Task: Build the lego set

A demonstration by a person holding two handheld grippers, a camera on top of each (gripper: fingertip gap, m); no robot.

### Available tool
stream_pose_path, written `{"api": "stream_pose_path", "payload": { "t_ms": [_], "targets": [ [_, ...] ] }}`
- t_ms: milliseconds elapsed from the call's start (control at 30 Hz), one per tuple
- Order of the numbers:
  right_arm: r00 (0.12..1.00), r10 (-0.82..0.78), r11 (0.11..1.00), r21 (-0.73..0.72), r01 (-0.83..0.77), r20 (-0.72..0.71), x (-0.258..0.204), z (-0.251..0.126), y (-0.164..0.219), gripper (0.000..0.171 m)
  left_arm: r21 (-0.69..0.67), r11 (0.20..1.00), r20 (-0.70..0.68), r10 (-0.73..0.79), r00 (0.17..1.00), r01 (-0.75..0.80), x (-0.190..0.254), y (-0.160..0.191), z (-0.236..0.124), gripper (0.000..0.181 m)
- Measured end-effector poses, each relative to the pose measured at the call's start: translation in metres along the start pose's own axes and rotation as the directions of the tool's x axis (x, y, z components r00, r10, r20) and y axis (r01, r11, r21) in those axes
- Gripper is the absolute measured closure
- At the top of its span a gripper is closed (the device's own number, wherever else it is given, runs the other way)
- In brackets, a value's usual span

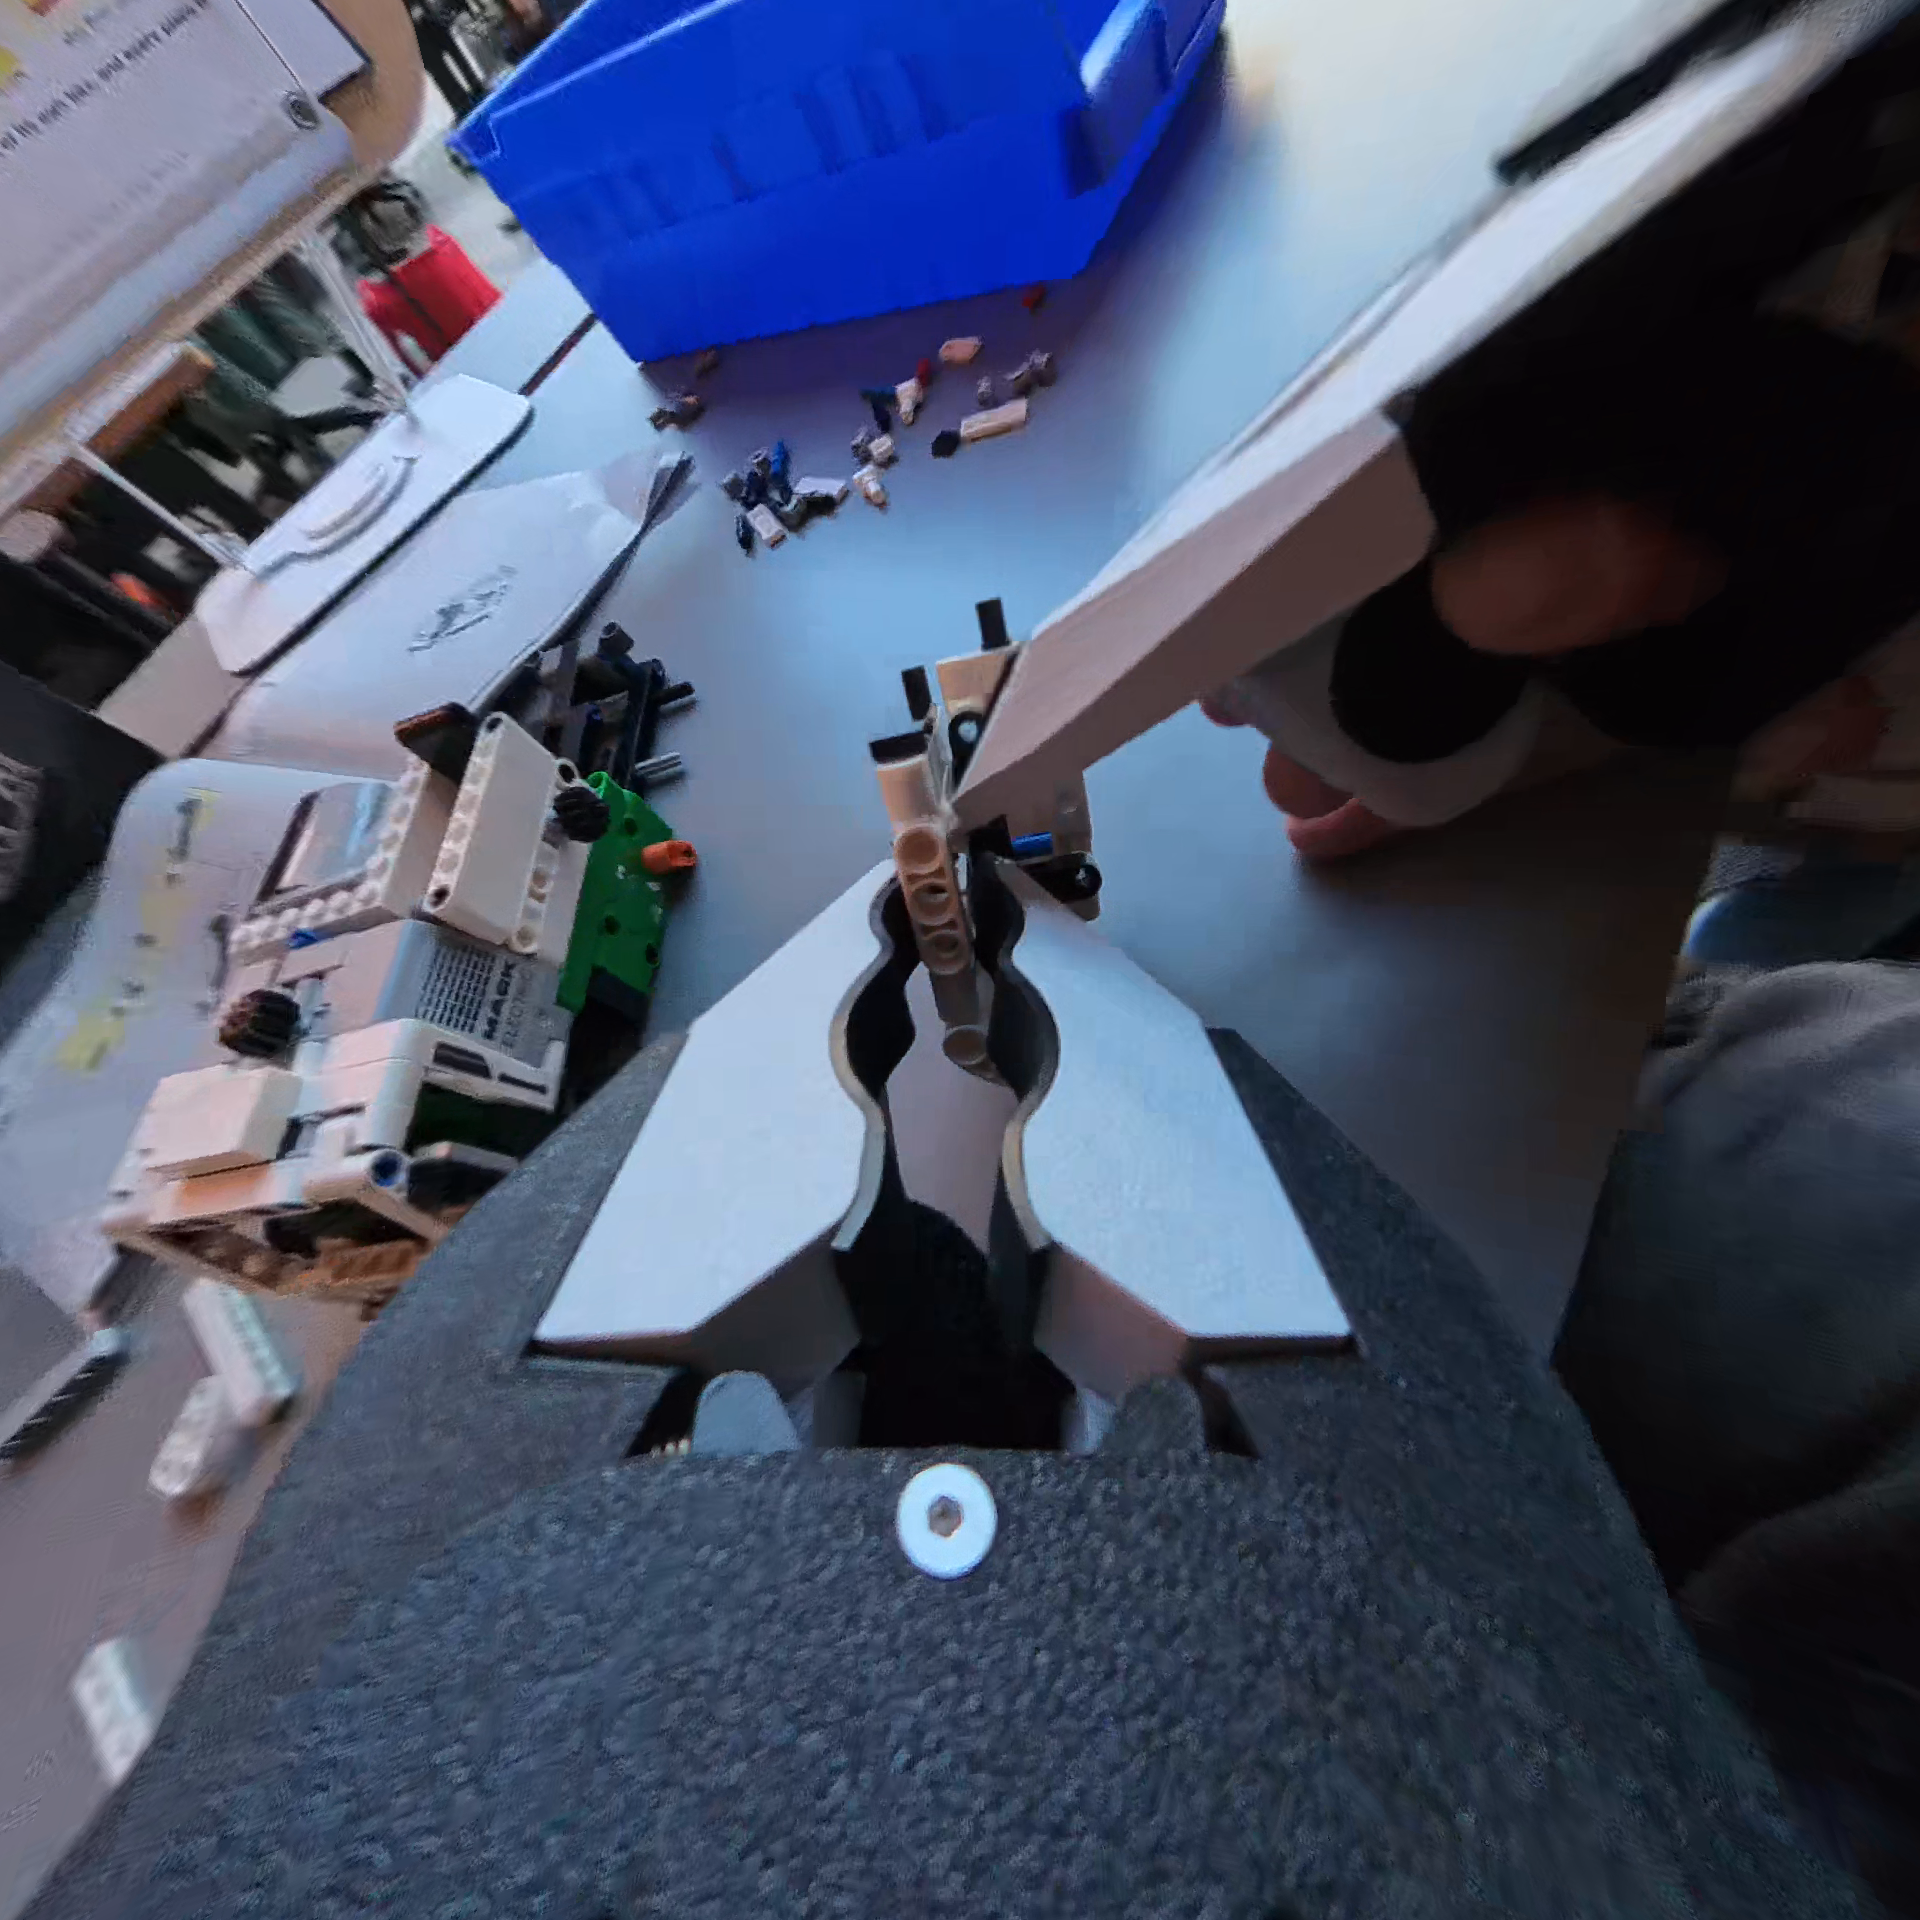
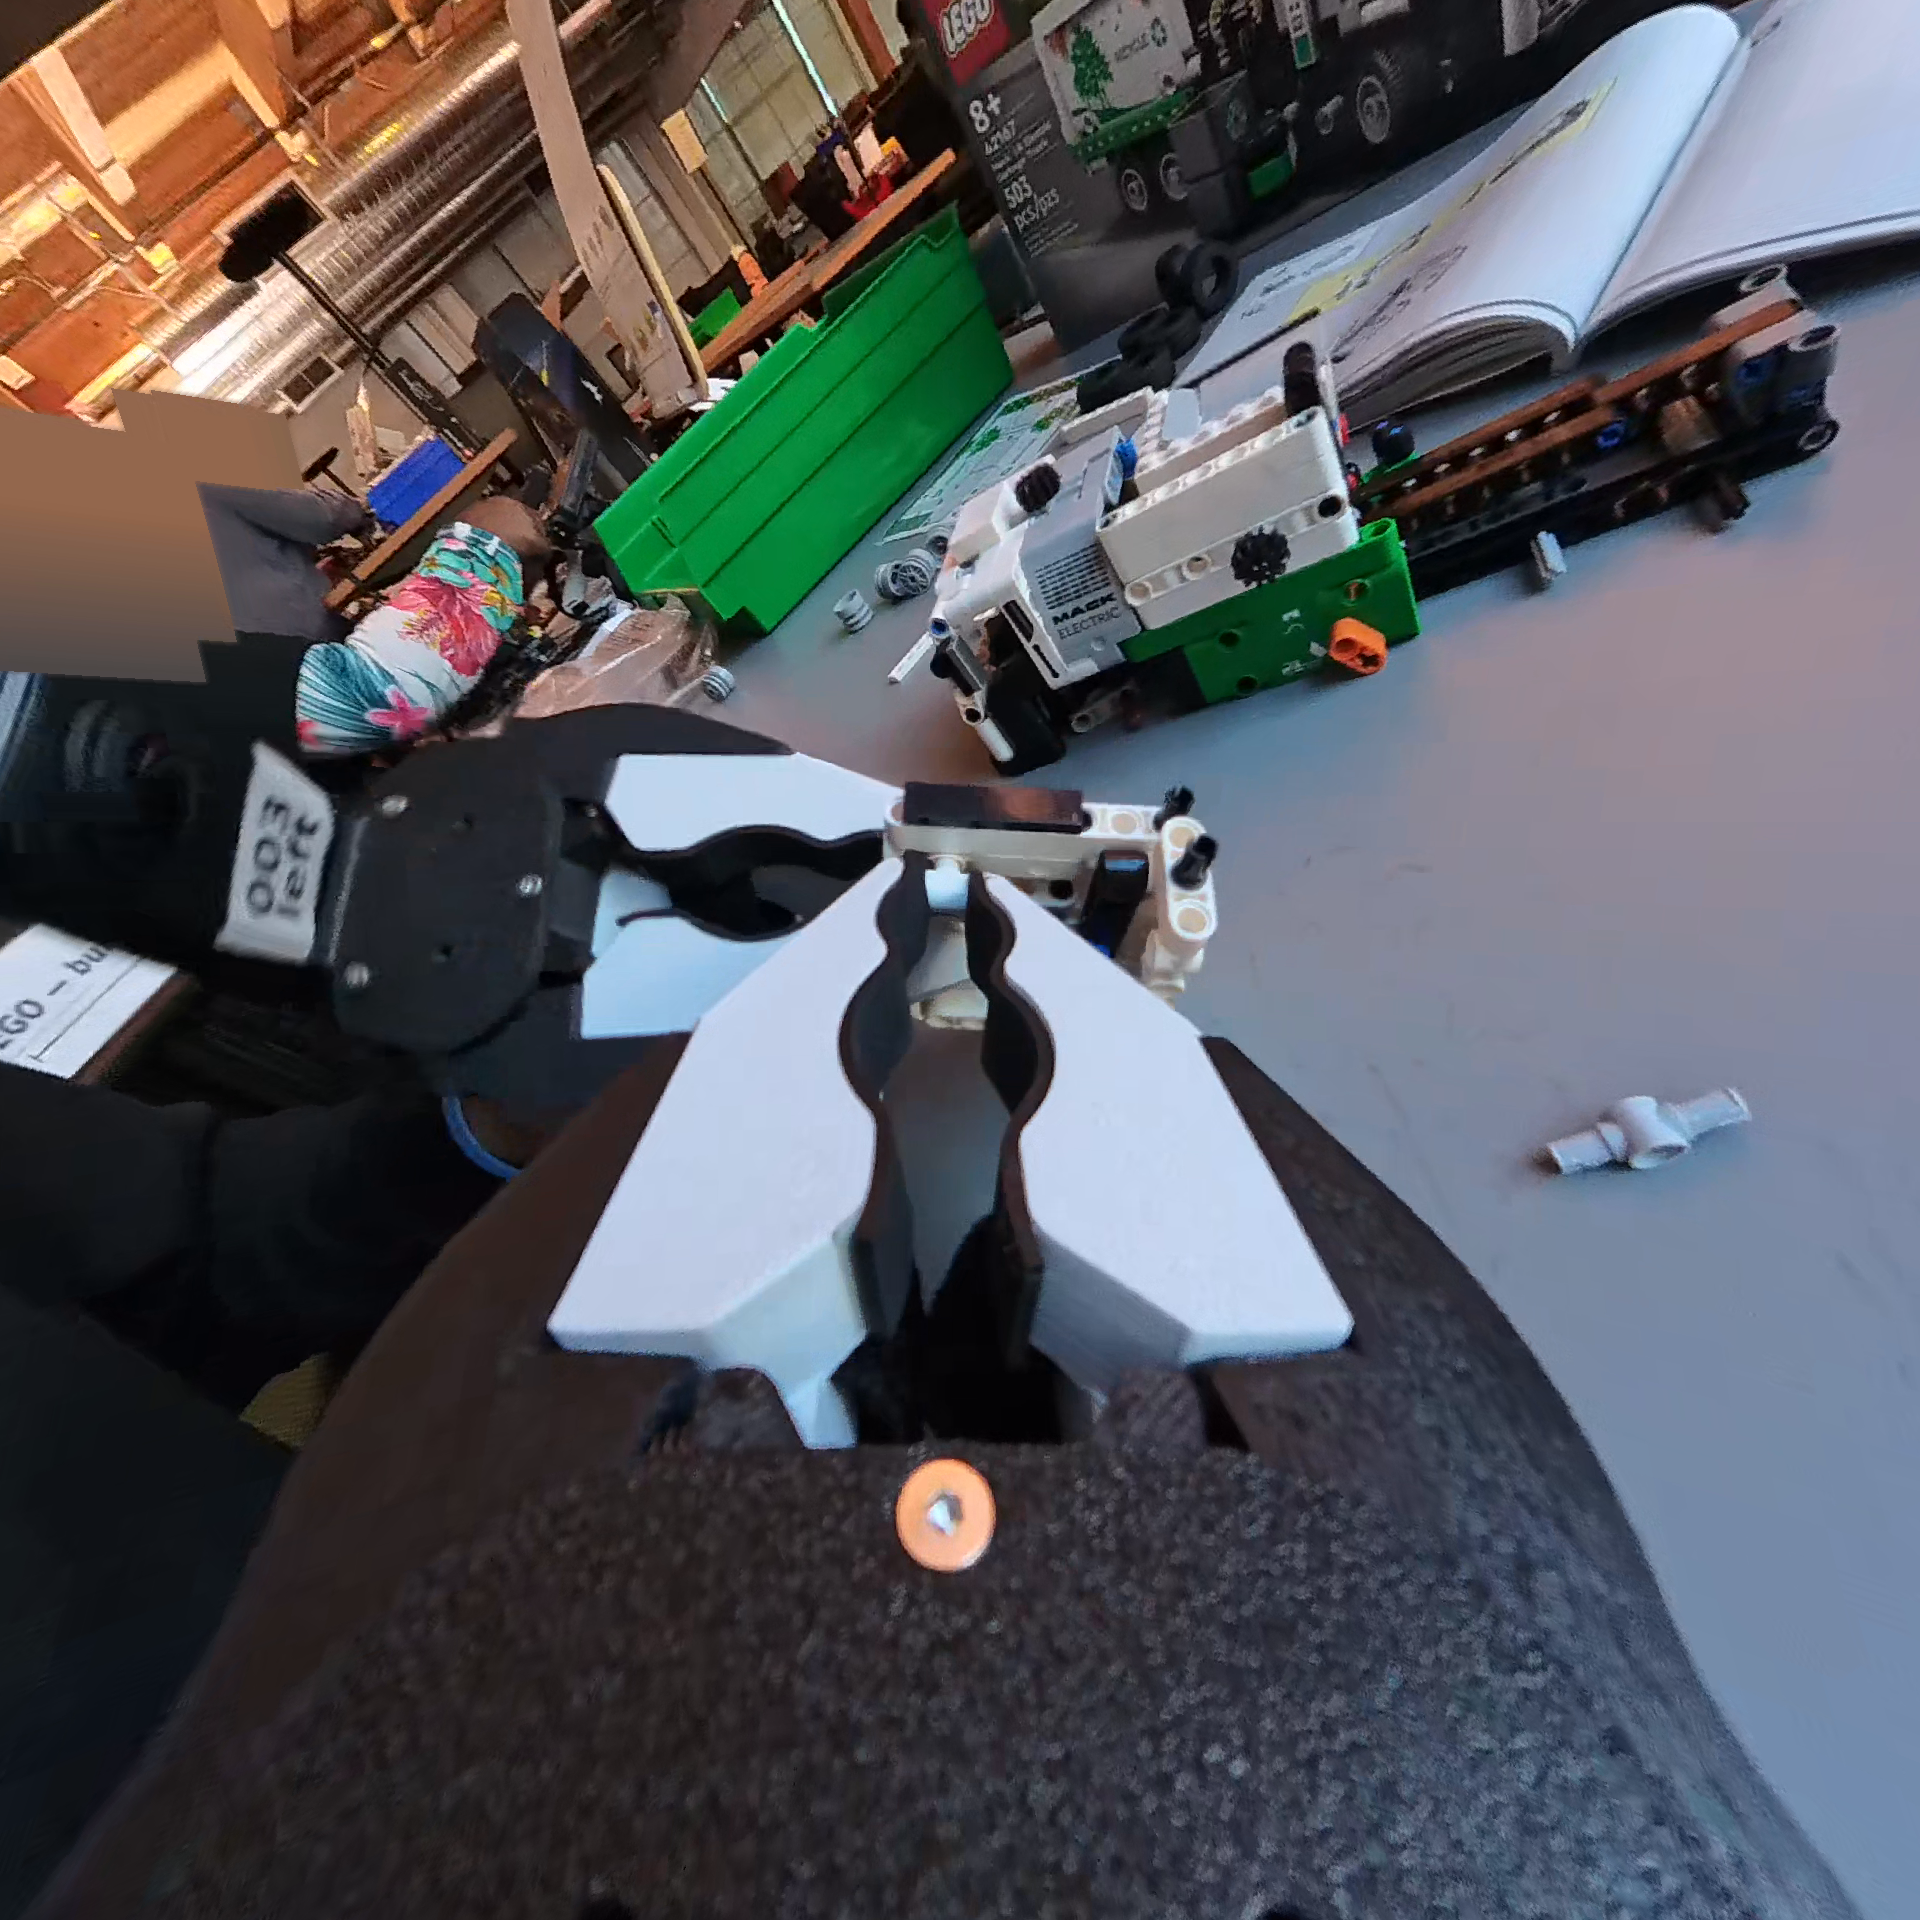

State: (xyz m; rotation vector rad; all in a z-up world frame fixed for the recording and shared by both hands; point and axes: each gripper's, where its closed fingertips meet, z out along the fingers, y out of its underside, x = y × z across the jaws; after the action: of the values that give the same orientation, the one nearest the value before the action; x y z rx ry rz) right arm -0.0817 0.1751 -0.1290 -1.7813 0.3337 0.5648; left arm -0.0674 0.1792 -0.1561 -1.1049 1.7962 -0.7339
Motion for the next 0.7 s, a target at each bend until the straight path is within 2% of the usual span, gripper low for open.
{"api": "stream_pose_path", "payload": {
  "t_ms": [200, 367, 567, 700],
  "targets": [
    [0.990, -0.114, 0.990, 0.069, 0.119, -0.078, -0.003, 0.000, -0.005, 0.165, 0.026, 0.989, -0.108, -0.143, 0.984, 0.146, 0.002, -0.006, -0.001, 0.173],
    [0.920, -0.285, 0.933, 0.144, 0.331, -0.270, -0.002, -0.003, -0.014, 0.164, 0.040, 0.935, -0.275, -0.329, 0.903, 0.353, 0.005, -0.019, -0.001, 0.174],
    [0.899, -0.289, 0.927, 0.139, 0.349, -0.328, 0.000, -0.001, -0.015, 0.164, 0.056, 0.946, -0.183, -0.304, 0.935, 0.318, 0.000, -0.018, 0.000, 0.174],
    [0.933, -0.241, 0.943, 0.161, 0.290, -0.267, -0.004, -0.002, -0.016, 0.165, 0.094, 0.960, -0.130, -0.252, 0.959, 0.265, -0.001, -0.022, -0.002, 0.173]
  ]
}}
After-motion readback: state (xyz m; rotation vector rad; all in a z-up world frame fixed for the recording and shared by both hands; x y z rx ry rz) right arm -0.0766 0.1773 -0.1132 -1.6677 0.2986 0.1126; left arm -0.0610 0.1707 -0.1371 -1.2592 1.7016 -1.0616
